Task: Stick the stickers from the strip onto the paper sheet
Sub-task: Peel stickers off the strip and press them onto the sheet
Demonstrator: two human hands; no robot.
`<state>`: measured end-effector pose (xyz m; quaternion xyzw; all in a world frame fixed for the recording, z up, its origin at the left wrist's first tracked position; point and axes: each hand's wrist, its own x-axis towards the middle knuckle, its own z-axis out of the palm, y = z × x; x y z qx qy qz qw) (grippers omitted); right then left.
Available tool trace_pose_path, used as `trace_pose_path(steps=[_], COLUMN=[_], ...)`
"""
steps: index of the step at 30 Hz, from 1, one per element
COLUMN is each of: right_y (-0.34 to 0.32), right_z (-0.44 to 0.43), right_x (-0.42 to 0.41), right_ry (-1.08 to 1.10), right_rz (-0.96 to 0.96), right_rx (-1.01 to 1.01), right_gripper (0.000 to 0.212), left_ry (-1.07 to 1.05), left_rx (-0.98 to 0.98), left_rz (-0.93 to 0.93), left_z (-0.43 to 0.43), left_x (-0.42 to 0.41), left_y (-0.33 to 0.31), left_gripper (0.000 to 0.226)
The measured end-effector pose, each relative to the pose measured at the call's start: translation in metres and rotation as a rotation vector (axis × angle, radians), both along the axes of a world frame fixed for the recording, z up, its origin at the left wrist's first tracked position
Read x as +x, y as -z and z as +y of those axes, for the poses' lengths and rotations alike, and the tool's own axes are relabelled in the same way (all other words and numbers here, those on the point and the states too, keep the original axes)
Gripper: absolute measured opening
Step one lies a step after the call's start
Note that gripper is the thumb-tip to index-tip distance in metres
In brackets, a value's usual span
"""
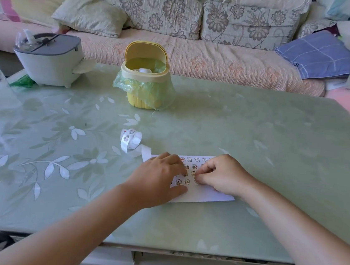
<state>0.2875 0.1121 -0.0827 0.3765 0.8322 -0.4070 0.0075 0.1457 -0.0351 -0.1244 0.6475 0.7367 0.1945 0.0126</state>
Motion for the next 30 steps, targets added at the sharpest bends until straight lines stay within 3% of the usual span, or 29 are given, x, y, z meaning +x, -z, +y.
trace_pose_path(steps=[10,15,24,25,27,30], right_y=[0.002,0.001,-0.008,-0.007,-0.006,-0.005], right_z=[-0.004,-0.008,-0.017,-0.016,-0.013,-0.014], right_x=[-0.006,-0.012,-0.012,-0.011,-0.005,0.005], right_ry=[0.027,0.014,0.001,0.011,0.037,0.047], right_rz=[-0.089,-0.173,-0.309,-0.307,-0.281,-0.191], right_rx=[0.115,0.213,0.538,0.579,0.565,0.449], right_gripper=[0.012,0.014,0.003,0.012,0.027,0.028], left_ry=[0.007,0.092,0.108,0.105,0.099,0.081], left_rx=[0.041,0.122,0.08,0.072,0.054,0.017], left_rz=[0.032,0.027,-0.044,-0.039,-0.027,0.011], left_z=[-0.001,-0.003,-0.006,-0.006,-0.005,-0.005], left_x=[0.001,0.007,0.013,0.013,0.015,0.017], left_y=[0.002,0.005,0.007,0.006,0.006,0.006], left_gripper=[0.039,0.023,0.033,0.034,0.036,0.043])
